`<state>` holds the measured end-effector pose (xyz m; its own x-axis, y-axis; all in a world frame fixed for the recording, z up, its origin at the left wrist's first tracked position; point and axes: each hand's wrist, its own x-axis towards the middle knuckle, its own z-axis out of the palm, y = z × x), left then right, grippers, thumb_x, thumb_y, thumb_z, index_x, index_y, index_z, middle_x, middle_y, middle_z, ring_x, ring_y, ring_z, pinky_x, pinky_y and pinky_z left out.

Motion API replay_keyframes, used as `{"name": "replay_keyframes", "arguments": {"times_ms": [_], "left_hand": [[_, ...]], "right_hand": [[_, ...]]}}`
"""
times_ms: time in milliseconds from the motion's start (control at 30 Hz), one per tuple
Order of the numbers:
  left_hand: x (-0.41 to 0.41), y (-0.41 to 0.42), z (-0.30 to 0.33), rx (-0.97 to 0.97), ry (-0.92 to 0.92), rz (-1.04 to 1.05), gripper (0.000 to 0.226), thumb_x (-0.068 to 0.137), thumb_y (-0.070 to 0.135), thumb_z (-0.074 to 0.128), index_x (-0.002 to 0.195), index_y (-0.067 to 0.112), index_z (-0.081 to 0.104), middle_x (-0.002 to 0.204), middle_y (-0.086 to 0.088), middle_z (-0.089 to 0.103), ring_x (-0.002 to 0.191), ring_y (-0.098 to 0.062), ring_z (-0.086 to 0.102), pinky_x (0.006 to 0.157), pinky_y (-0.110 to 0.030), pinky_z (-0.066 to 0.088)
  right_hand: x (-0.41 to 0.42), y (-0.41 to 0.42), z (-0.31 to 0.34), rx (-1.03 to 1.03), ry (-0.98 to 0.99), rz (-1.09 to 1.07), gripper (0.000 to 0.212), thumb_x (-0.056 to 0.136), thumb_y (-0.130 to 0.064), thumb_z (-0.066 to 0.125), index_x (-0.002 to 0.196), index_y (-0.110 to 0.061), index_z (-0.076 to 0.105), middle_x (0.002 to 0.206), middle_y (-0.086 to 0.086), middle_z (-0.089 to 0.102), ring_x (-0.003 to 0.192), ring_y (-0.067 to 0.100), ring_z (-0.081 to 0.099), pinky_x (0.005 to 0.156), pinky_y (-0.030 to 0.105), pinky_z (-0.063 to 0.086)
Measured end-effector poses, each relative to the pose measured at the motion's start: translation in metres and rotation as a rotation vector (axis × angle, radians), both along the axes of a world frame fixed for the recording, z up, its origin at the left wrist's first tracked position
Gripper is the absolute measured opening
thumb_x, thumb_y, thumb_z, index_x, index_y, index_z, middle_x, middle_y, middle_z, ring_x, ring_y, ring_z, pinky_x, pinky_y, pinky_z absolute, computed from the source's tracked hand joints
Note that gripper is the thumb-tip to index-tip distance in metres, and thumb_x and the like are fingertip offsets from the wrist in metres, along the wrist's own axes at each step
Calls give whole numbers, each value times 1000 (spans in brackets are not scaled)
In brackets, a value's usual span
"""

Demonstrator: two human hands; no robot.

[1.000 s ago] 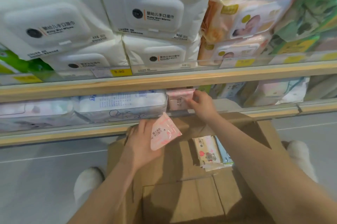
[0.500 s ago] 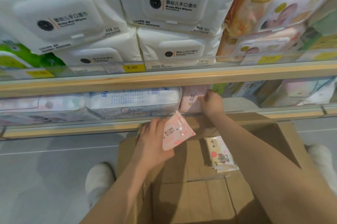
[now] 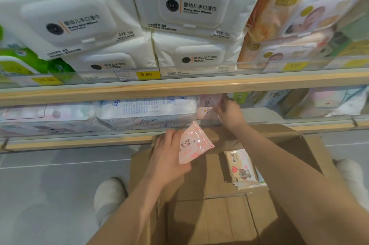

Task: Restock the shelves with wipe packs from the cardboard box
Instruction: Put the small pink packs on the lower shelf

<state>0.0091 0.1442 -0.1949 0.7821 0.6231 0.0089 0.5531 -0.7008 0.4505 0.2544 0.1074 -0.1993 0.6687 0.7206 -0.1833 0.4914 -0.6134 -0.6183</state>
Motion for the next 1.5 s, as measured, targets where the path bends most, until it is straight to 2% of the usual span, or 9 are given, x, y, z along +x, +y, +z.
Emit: {"name": "replay_keyframes", "arguments": {"times_ms": [200, 367, 467, 567, 733, 933, 1067, 1333, 1500], "left_hand": [[9, -9, 17, -90, -56, 55, 72, 60, 39, 63, 125, 19, 38, 112, 3, 37, 97, -23, 51, 79, -38, 46], [36, -40, 40, -194, -170, 69, 70, 61, 34, 69, 121, 24, 36, 110, 7, 36, 94, -18, 52, 70, -35, 50], [51, -64, 54, -264, -204, 39, 78, 62, 38, 73, 126, 30, 30, 112, 12, 31, 98, -14, 49, 71, -35, 52], [57, -73, 66, -293, -205, -4, 90, 61, 51, 73, 133, 34, 23, 122, 14, 29, 110, -11, 44, 82, -35, 52], [43, -39, 52, 42, -35, 31, 82, 81, 70, 43, 147, 27, 18, 152, 7, 24, 138, -14, 25, 115, -43, 22], [9, -14, 3, 102, 237, -87, 77, 80, 65, 17, 148, 27, 20, 152, 6, 27, 140, -13, 22, 114, -42, 1], [9, -15, -10, 126, 194, -68, 66, 85, 58, 42, 142, 26, 33, 142, 5, 42, 131, -17, 37, 111, -40, 8], [7, -12, -21, 189, 145, -69, 68, 81, 59, 43, 138, 23, 39, 135, 5, 47, 124, -18, 42, 108, -41, 13], [5, -12, -23, 213, 174, -81, 69, 80, 56, 47, 139, 22, 37, 135, 3, 46, 125, -19, 42, 108, -43, 16]], "right_hand": [[-30, -62, 60, 174, 113, -40, 38, 94, -29, 54, 128, -15, 51, 114, -2, 54, 91, 12, 56, 67, 13, 41], [-64, -123, 88, 195, 614, -102, 43, 77, -48, 67, 104, -14, 66, 87, 2, 65, 69, 15, 57, 58, 19, 43], [-73, -136, 94, 241, 697, -157, 18, 79, -22, 73, 83, -7, 65, 64, -1, 63, 54, 10, 52, 50, 18, 41], [-65, -144, 103, 327, 681, -233, 7, 82, 0, 67, 81, -6, 62, 62, 0, 63, 52, 10, 55, 49, 14, 43], [-37, -140, 123, 380, 435, -154, 20, 87, -11, 63, 107, -9, 64, 96, 6, 70, 84, 13, 66, 64, 19, 54], [-16, -86, 115, 348, 231, -11, 20, 91, -15, 58, 111, -14, 63, 98, 0, 67, 89, 11, 61, 68, 16, 46], [-6, -53, 73, 197, 132, -26, 22, 92, -15, 55, 112, -11, 64, 104, 7, 68, 96, 18, 61, 71, 25, 45], [-12, -17, 28, 56, 108, -73, 11, 93, -12, 51, 85, -5, 54, 84, 12, 58, 77, 25, 51, 62, 25, 31], [-9, -18, 26, -99, 94, 7, 29, 97, -20, 45, 107, 4, 57, 119, 19, 53, 107, 29, 50, 83, 28, 35]]}}
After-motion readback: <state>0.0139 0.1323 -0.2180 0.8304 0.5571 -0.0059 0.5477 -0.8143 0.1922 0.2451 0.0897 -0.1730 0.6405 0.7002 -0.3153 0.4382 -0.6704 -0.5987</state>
